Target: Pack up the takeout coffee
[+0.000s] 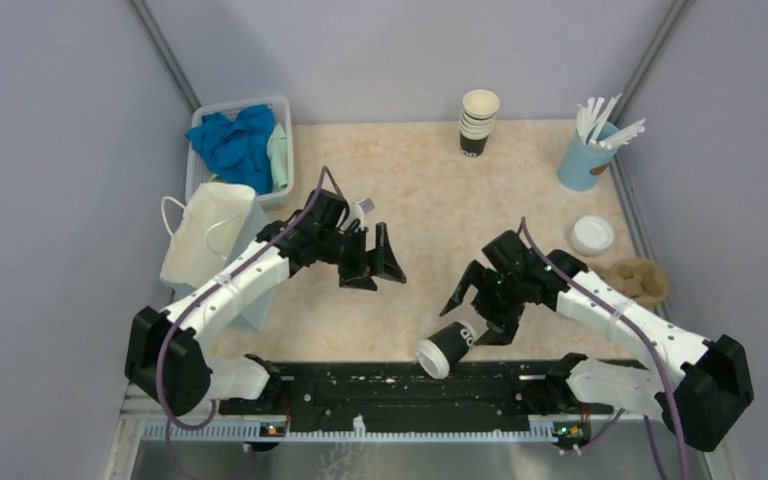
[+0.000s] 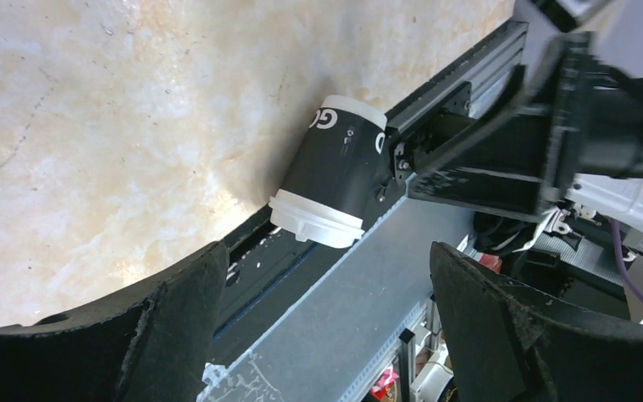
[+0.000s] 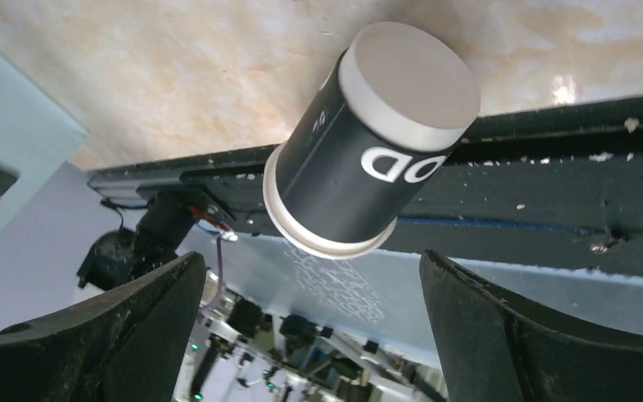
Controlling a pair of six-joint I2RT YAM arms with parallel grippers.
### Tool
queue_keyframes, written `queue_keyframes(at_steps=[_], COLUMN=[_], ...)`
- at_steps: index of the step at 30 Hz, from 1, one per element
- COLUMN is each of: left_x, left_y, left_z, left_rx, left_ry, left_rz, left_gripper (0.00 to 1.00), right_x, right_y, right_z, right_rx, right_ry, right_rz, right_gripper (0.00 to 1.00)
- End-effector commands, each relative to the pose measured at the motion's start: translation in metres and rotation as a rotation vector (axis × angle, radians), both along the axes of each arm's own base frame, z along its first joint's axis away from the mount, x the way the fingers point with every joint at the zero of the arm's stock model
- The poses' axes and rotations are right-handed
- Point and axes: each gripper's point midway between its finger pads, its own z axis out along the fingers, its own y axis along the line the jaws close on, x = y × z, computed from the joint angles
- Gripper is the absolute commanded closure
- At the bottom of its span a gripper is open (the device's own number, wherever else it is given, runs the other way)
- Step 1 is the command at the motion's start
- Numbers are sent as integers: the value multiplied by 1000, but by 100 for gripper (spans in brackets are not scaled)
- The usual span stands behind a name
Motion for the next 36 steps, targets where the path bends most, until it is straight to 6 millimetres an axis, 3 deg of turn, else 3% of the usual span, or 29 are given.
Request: queue_keyframes(at_steps=[1, 9, 17, 20, 25, 31, 36], left_x=[-7, -12, -14, -14, -11, -6, 3], left_y=[0, 6, 10, 9, 4, -4, -11], left_z=[25, 48, 53, 52, 57, 65, 62], left_rx=[-67, -89, -86, -89, -119, -161, -176], left_ry=[-64, -119, -140, -137, -138, -140, -130], left_rz=[8, 22, 27, 24, 24, 27, 48], left_gripper=[4, 4, 3, 1, 2, 1, 2], right_x=[-13, -18, -3, 0, 17, 56, 82], right_y=[-1, 7, 4, 7, 11, 26, 37], right_z=[-25, -60, -62, -64, -46, -14, 3], right_rx=[-102, -254, -279, -249, -173, 56, 196], right_ry=[155, 182, 147, 167, 166, 167, 191], right_rz=[-226, -184, -276, -301, -344, -417, -440], right_gripper=[1, 5, 25, 38, 43, 54, 54])
